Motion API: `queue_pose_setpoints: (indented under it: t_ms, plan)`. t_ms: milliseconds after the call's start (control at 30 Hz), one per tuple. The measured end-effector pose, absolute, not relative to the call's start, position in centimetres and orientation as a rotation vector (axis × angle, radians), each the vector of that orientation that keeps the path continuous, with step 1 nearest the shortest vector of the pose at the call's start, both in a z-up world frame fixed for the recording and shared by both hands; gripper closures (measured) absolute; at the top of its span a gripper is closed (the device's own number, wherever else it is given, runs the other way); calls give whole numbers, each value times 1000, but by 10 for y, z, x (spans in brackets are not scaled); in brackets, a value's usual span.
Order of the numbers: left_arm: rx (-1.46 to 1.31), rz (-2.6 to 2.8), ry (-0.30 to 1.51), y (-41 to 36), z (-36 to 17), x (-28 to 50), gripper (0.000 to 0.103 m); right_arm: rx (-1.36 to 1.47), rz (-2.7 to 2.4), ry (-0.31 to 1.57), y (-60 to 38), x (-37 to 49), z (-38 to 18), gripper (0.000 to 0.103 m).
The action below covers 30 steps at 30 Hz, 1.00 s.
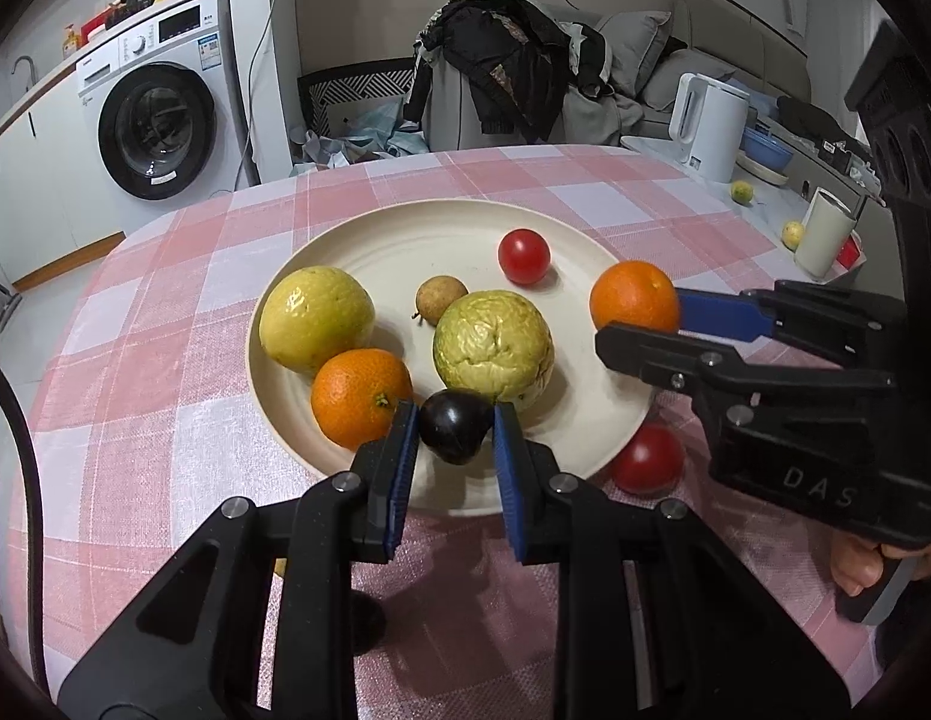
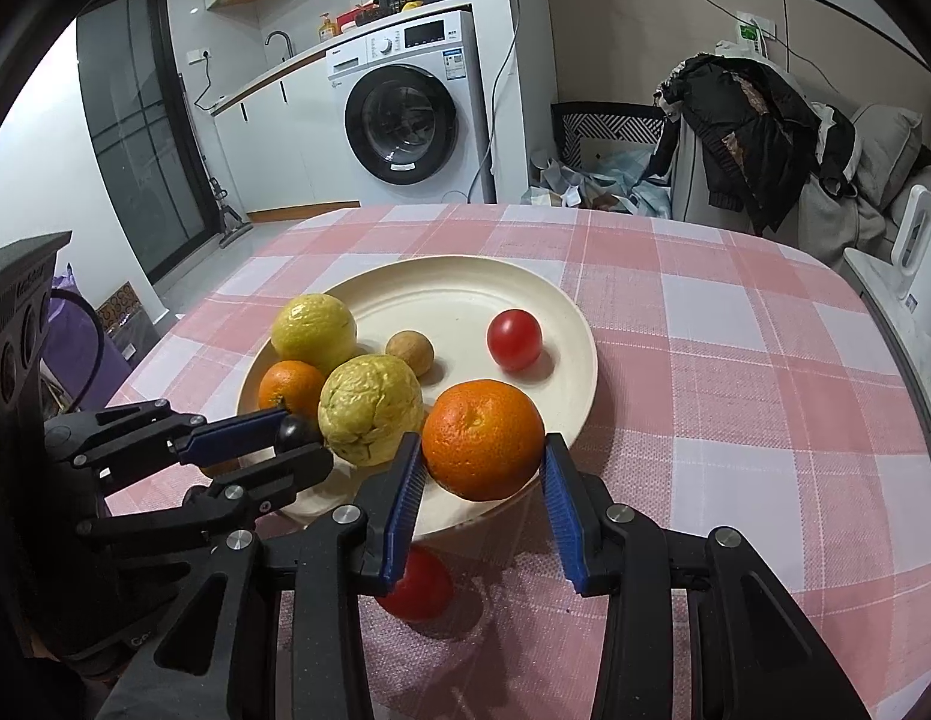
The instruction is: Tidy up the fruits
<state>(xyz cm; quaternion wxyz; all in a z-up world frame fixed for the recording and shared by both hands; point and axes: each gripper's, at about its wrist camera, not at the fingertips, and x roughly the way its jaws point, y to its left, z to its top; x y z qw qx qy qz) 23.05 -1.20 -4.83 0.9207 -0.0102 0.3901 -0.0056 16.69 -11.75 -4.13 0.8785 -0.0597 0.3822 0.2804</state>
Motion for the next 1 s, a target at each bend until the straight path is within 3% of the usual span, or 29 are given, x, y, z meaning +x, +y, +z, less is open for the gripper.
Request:
queue_pose_setpoints:
  t_ms: [200,267,333,400,467,600,1000]
  plan:
    - [-36,-10,779,-7,-39,219,78,-111,582,782,-126,162,-36,47]
    - [-32,-4,762,-5,-33,210,66,-110,583,771,-131,157,-32,37]
    - [-16,18,740,-4,-26,198,36,-104,583,757,-137,150,-27,25]
    - [0,29,706,-3,-20,184,26,-94,586,747,-143,144,-24,11]
    - [11,36,697,-2,-15,172,17,-80,586,747,-147,139,-23,3]
    - [22,51,668,2,-6,149,0,-65,594,757,-150,130,-22,0]
    - [-13,75,673,17,-9,124,0,-161,625,765,-130,101,-34,0]
